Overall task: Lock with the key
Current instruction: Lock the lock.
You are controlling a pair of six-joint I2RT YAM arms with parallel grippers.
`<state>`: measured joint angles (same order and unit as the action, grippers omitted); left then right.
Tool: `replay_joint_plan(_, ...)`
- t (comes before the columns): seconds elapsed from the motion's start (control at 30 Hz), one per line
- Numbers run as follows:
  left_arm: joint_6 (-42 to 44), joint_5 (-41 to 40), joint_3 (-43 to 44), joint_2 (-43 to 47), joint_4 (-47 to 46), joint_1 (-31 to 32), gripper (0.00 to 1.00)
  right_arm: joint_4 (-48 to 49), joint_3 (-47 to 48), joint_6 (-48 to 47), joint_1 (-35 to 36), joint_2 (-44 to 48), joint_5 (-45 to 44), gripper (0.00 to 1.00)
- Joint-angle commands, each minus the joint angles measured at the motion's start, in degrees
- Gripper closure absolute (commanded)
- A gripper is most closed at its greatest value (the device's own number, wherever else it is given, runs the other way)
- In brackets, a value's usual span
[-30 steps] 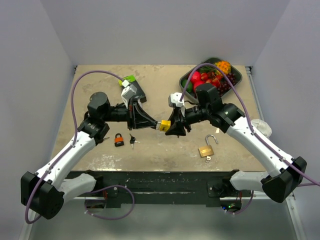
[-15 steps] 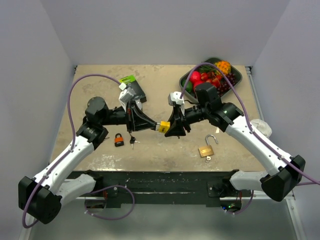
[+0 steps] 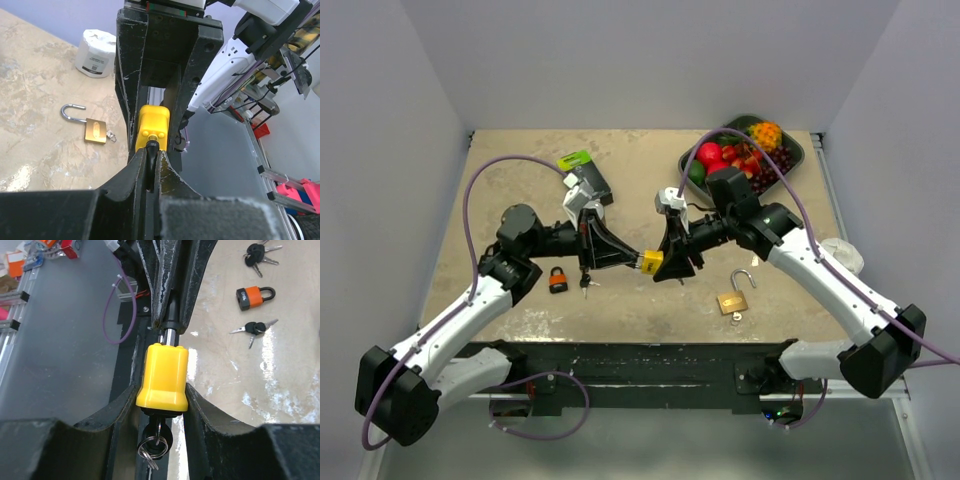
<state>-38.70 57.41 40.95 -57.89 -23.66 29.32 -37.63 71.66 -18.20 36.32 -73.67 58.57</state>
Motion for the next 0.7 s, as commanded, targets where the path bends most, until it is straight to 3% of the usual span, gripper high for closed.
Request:
replay_joint_plan(0.0, -1.38, -1.95, -0.69, -1.61, -6.84, 5.74, 1.0, 13.98, 2.08, 1.58, 2.97, -1.83, 6.12, 1.0)
replay_joint_plan(0.4, -4.72, -2.91, -4.3, -1.88, -9.21, 6.8, 1.0, 19.69, 2.17, 6.06, 3.15, -1.48, 4.89, 1.0)
replay_joint_plan(0.67, -9.38, -3.27, -6.58, -2.23, -14.39, 7.85, 1.0, 31.21, -0.12, 13.36, 3.15, -1.48, 3.57, 1.0)
